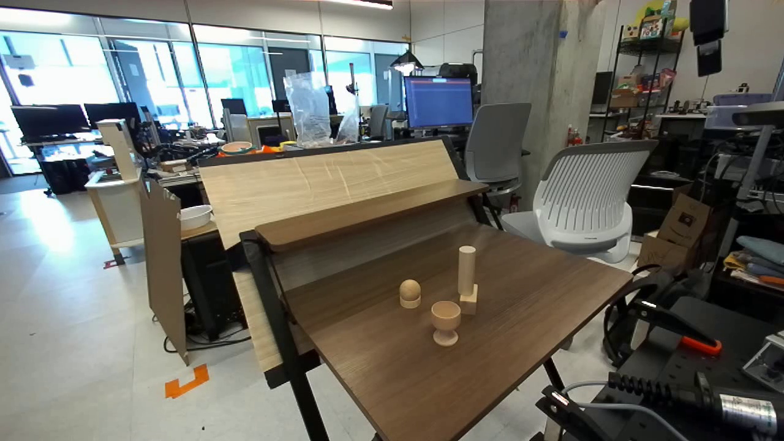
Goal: Remove the wooden cylinder from the top of the block on the right and place it on the table
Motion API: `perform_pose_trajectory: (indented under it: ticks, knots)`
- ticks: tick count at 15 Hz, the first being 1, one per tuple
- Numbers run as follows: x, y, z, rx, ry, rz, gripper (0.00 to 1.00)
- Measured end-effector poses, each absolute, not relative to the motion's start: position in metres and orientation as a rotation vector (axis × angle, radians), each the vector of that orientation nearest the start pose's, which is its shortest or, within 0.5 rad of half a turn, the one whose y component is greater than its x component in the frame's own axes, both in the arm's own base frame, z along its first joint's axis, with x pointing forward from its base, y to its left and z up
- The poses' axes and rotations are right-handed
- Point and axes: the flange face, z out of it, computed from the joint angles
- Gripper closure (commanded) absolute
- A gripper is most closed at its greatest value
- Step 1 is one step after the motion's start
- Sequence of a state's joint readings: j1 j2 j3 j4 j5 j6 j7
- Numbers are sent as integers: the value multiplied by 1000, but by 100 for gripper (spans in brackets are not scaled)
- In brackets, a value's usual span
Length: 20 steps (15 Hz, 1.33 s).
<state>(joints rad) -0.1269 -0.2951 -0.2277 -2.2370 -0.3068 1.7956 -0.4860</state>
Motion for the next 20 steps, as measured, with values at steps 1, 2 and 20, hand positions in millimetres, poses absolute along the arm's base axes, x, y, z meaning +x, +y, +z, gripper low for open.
perform_pose_trajectory:
  ticks: [1,2,20]
  knots:
    - [410,-185,477,-3245,-387,375,0]
    - [410,-185,477,-3245,-387,375,0]
    - [496,-73,320,-3026,129,-209,0]
